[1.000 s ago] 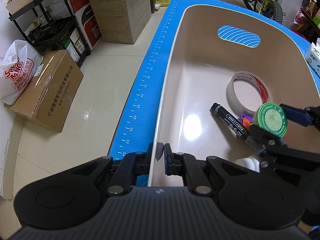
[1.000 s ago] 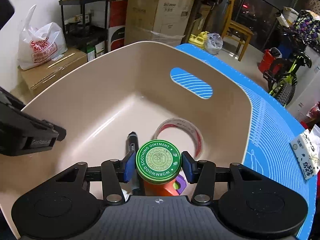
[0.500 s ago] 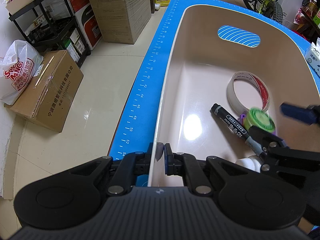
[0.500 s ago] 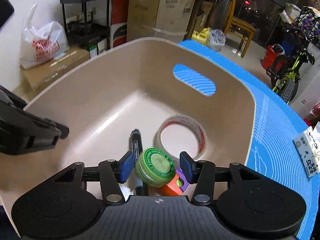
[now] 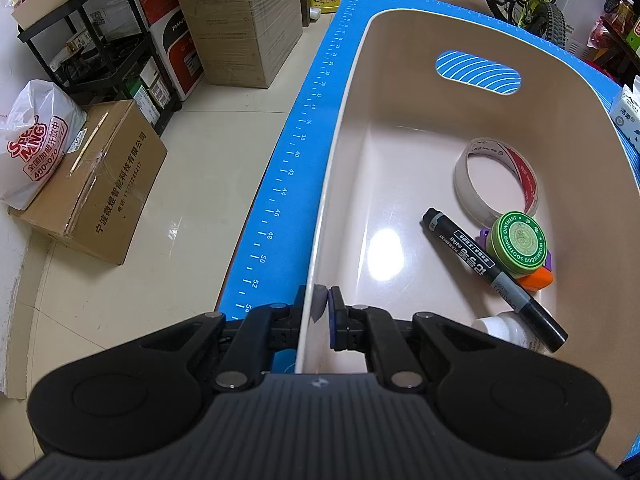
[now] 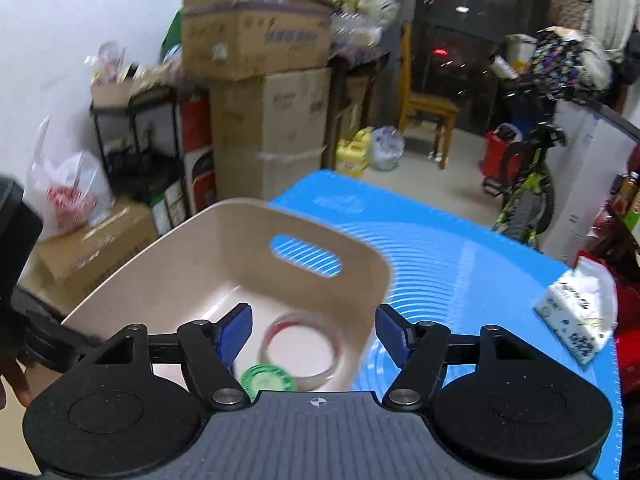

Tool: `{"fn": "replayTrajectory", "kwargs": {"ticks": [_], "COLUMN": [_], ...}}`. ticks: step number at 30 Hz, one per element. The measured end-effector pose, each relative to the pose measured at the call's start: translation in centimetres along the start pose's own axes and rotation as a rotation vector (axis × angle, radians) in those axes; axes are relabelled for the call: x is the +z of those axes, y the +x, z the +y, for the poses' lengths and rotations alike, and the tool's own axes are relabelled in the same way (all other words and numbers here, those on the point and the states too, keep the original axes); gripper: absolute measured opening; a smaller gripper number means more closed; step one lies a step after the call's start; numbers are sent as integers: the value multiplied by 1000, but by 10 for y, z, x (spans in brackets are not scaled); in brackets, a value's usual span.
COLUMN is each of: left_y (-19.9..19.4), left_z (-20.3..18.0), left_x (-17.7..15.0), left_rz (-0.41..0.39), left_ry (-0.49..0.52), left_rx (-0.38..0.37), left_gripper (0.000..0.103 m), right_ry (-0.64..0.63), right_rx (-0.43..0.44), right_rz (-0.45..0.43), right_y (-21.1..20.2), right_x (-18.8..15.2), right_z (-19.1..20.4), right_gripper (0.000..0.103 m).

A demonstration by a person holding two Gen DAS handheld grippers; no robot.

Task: Organize rigid objects
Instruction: 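Return the right tool to the mat and grasp the white charger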

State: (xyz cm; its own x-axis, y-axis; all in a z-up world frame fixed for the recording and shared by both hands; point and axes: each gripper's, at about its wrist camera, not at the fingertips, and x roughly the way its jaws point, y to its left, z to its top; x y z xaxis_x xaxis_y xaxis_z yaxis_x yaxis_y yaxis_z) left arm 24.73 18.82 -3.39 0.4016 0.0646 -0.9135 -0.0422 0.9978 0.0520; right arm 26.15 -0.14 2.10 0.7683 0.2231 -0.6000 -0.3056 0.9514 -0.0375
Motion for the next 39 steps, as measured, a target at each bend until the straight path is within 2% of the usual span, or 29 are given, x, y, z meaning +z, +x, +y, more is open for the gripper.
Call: {"fn": "replayTrajectory", "kwargs": {"ticks": [5, 14, 23, 32, 35, 37, 39], "left_y": [0, 0, 0, 0, 0, 0, 1], "left_z": [1, 0, 0, 0, 0, 0, 0], "left_x": [0, 0, 0, 0, 0, 0, 0], "left_rz": [0, 0, 0, 0, 0, 0, -1], "left_ry": [-2, -2, -1, -1, -1, -1, -1], "left_rx": [-2, -1, 0, 0, 0, 0, 0], "left_gripper": [11, 11, 11, 11, 11, 11, 11], "right_ry": [23, 91, 68, 96, 104, 107, 126], "right_rx": [-65, -204, -265, -281, -274, -278, -278], "right_rz": [-18, 107, 213, 234, 256, 261, 253], "right_y": [-8, 16, 46, 66, 75, 78, 77], "right_x": [-12, -67, -105, -114, -114, -114, -115], "right_z": [-40, -108, -127, -137, -137, -136, -138], "right_gripper": [78, 78, 73, 60, 46, 33, 32]}}
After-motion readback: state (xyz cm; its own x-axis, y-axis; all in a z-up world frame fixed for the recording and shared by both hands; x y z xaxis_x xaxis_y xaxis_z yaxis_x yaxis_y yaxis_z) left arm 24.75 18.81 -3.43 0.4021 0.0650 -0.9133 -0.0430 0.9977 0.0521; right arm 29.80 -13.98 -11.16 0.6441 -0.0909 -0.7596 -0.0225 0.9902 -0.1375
